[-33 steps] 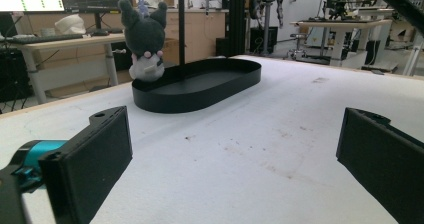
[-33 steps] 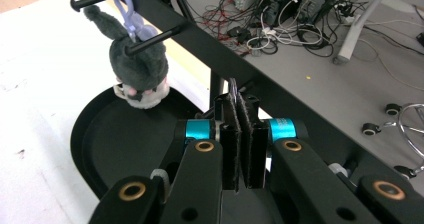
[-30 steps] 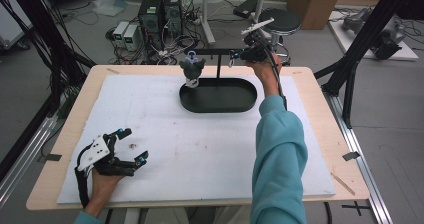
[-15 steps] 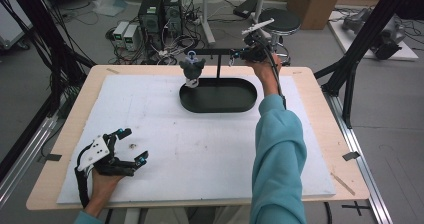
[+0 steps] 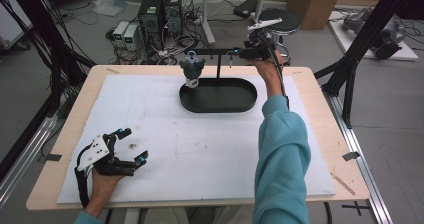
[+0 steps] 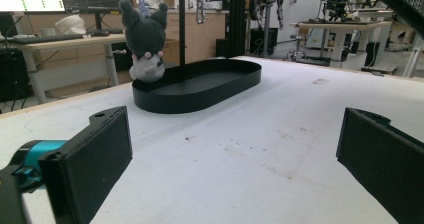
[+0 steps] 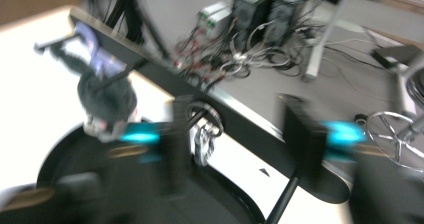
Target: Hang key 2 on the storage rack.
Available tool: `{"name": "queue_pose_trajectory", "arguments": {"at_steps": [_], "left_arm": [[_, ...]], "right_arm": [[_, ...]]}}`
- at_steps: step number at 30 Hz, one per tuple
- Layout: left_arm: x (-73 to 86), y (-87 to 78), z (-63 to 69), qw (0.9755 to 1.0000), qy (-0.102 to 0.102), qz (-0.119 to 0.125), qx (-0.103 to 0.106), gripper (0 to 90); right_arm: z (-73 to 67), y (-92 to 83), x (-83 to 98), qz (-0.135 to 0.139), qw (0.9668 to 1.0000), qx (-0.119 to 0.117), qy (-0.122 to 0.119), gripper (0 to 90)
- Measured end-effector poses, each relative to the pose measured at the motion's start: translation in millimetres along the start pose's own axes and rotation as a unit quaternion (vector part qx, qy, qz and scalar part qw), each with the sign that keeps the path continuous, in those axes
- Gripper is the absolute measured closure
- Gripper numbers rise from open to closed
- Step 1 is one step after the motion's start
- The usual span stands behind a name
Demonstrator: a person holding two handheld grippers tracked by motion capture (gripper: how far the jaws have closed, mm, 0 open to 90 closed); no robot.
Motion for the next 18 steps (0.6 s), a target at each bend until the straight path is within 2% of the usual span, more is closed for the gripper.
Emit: {"name": "queue_pose_trajectory", "arguments": {"at_steps": [2,3,5,8,10,11,13,14,18], "left_arm": [[-0.1,0.2,-1.2,1.0,-0.001,0.001,-0.003,1.7],[-0.3,0.4,-1.2,1.0,-0.004,0.003,-0.004,1.7],[0.0,0.0,-1.4,1.0,-0.002,0.001,-0.007,1.7],[-0.2,0.4,-0.3,1.0,0.0,0.003,-0.006,1.7],[-0.3,0.3,-0.4,1.0,-0.001,0.004,-0.007,1.7],[-0.4,0.4,-0.4,1.0,-0.001,0.004,-0.007,1.7],[-0.4,0.2,-0.7,1.0,0.001,0.003,-0.008,1.7],[-0.4,0.1,-0.7,1.0,0.001,0.004,-0.009,1.7],[-0.5,0.1,-0.2,0.9999,0.001,0.004,-0.009,1.7]], "right_arm": [[-2.5,-3.0,3.1,-0.012,0.9998,0.002,0.012,2.5],[-4.1,-4.6,3.8,-0.011,0.9998,-0.002,0.016,0.6],[-7.2,-13.4,1.3,0.01,0.9998,-0.012,0.012,0.6],[-11.4,-31.1,-1.3,0.037,0.9987,-0.024,0.024,0.6],[-14.2,-43.1,1.0,0.04,0.9982,-0.035,0.027,0.6],[-17.6,-49.7,3.0,0.032,0.9981,-0.042,0.033,0.6],[-23.7,-65.1,3.8,0.057,0.9971,-0.046,0.02,0.6],[-27.4,-73.1,6.5,0.053,0.997,-0.052,0.023,0.6],[-44.0,-108.5,16.6,0.08,0.9944,-0.069,0.004,0.6]]}}
Point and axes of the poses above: each handheld gripper's, and its own axes: y roughly forward along the jaws, x roughly out of its underside, z roughly to its right, the point moved 9 cm from there along y, roughly forward along the jaws, and after that the axes turned 9 degrees about z, right-handed, at the moved point
